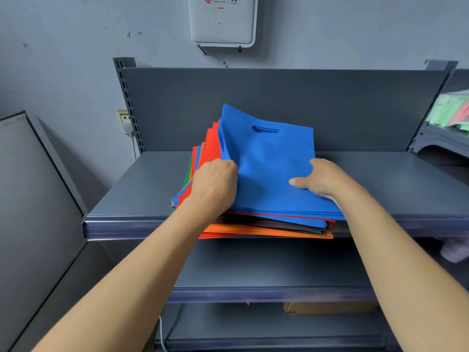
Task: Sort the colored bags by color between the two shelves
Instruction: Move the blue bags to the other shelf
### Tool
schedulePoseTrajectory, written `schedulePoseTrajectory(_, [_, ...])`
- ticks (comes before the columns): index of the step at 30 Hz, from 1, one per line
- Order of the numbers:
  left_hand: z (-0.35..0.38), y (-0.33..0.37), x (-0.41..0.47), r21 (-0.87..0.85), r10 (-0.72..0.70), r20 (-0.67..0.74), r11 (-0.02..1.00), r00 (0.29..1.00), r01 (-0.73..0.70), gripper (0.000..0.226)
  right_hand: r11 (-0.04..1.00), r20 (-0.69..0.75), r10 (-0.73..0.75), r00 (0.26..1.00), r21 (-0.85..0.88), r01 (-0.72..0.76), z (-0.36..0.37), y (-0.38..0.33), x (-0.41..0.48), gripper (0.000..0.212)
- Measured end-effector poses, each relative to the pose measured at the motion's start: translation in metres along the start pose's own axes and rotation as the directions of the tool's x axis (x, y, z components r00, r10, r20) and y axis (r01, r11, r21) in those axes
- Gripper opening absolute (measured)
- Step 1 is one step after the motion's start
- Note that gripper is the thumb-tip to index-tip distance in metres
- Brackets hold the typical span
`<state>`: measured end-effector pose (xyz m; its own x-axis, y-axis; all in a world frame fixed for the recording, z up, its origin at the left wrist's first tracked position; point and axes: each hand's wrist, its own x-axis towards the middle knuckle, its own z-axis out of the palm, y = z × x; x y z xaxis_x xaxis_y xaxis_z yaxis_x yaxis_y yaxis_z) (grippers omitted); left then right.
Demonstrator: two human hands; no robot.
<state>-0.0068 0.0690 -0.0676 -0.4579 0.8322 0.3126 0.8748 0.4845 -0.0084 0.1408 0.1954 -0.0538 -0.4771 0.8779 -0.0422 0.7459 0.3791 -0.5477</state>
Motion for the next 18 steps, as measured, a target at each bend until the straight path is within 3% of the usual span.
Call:
schedulePoseTrajectory(5, [0.001, 0.004, -0.001, 0.092, 0.046, 0.006, 0.995, 0.999, -0.046, 0.036, 1.000, 0.005, -0.012, 1.000, 0.027, 0.012, 0.000, 0.001, 0.003, 0.063])
schedulePoseTrajectory(10, [-0.002, -0.001, -0.003, -0.109, 0.006, -0.003, 0.994, 1.000, -0.006, 0.045, 0.998, 0.029, 0.026, 0.999, 0.056, -0.027, -0.004, 0.003, 0.008, 0.065])
schedulePoseTrajectory(13, [-0.014, -0.006, 0.004, -0.264, -0.078, 0.197, 0.956, 0.977, 0.129, 0.057, 0.994, 0.102, 0.063, 0.993, 0.086, -0.072, -0.010, 0.005, 0.016, 0.055])
schedulePoseTrajectory(15, [-0.023, -0.011, 0.013, -0.291, -0.119, 0.375, 0.926, 0.919, 0.239, 0.060, 0.993, 0.108, 0.067, 0.992, 0.087, -0.077, -0.013, 0.006, 0.019, 0.051])
schedulePoseTrajectory(18, [-0.028, -0.013, 0.023, -0.383, -0.158, 0.433, 0.859, 0.887, 0.340, 0.045, 0.991, 0.081, 0.058, 0.995, 0.114, -0.067, -0.012, 0.009, 0.023, 0.050])
